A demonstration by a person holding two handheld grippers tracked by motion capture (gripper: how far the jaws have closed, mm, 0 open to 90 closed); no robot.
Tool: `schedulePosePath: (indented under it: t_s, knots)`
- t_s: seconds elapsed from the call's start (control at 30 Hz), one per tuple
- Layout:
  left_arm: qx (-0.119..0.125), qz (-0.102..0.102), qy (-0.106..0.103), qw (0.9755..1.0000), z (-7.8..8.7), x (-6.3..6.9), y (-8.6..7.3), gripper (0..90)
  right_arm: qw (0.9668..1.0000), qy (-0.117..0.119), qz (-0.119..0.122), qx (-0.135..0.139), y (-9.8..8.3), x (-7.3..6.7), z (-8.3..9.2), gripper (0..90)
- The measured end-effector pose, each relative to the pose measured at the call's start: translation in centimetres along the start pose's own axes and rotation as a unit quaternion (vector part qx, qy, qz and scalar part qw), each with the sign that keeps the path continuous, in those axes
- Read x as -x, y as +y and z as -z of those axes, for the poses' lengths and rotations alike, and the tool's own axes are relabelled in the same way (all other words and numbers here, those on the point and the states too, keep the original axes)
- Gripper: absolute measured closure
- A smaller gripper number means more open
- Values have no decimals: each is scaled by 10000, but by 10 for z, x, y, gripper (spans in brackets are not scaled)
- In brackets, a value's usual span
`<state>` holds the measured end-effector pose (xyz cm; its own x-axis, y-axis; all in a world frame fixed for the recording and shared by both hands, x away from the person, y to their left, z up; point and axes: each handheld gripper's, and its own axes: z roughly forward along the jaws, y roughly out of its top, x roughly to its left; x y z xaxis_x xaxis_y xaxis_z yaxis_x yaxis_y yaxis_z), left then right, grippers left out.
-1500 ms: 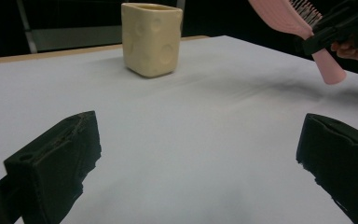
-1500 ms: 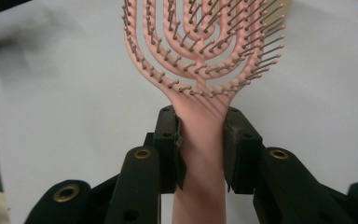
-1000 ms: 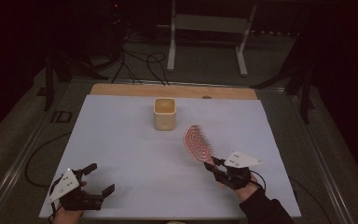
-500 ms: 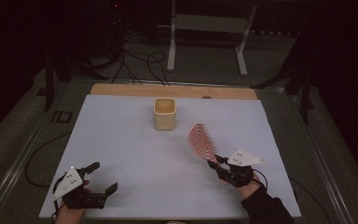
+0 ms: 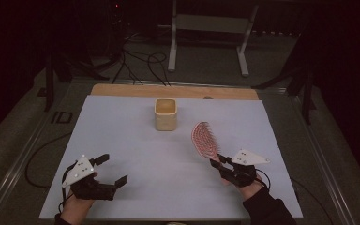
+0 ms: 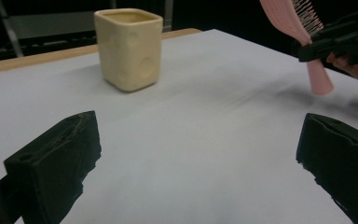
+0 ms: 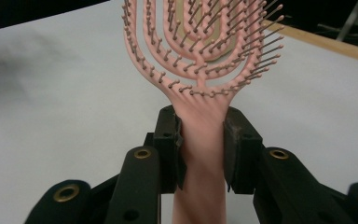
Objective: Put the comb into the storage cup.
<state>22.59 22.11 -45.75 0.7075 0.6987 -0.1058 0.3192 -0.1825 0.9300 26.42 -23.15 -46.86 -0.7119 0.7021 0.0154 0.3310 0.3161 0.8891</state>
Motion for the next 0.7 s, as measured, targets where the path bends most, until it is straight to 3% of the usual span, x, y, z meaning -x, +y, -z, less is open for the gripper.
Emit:
schedulePosePath:
  t_s: [0.27, 0.5, 0.63, 0.7]
  knots:
    - [-258, -118, -142, 9995, -14, 8, 30, 3, 10000, -36, -14, 15, 1, 0, 1, 701]
    - [-289, -109, -267, 9992, -26, 13, 45, 3, 10000, -33, -48, 20, 2, -2, 1, 701]
    - [-399, -125, -325, 9986, -38, 19, 65, 3, 10000, -16, -7, 31, 3, -2, 1, 701]
    - [-399, -125, -325, 9986, -38, 19, 65, 3, 10000, -37, -32, 43, 3, -2, 1, 701]
